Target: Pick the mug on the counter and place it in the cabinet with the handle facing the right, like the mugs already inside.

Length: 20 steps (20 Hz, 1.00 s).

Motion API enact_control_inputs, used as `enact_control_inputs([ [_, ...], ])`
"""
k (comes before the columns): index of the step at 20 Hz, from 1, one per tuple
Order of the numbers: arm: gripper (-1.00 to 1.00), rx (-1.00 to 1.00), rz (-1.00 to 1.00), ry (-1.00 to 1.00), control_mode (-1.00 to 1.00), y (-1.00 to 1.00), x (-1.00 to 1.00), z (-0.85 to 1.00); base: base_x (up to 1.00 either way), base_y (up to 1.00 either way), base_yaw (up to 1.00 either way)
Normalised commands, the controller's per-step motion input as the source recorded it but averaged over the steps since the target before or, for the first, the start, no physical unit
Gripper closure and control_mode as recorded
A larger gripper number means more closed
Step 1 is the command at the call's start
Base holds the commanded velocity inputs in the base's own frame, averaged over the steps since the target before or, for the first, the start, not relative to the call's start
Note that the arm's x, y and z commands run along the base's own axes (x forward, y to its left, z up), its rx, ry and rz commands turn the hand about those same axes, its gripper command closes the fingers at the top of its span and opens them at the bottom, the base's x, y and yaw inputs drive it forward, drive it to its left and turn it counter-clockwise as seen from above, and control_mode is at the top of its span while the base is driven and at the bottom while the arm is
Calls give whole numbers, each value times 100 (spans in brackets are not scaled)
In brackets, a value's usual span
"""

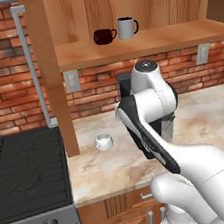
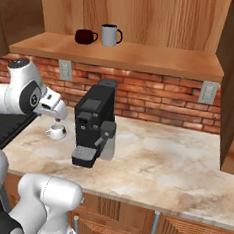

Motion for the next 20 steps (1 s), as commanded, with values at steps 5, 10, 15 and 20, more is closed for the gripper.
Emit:
enact_control_inputs([
  [5, -100, 0, -14, 0, -100, 23, 0, -31, 0, 0, 0],
  [10, -100, 0, -5, 0, -100, 8, 0, -23, 0, 0, 0],
  [15, -100, 0, -2, 0, -100, 12, 9, -25, 0, 0, 0],
  [20, -100, 0, -2, 0, -100, 24, 18, -38, 0, 0, 0],
])
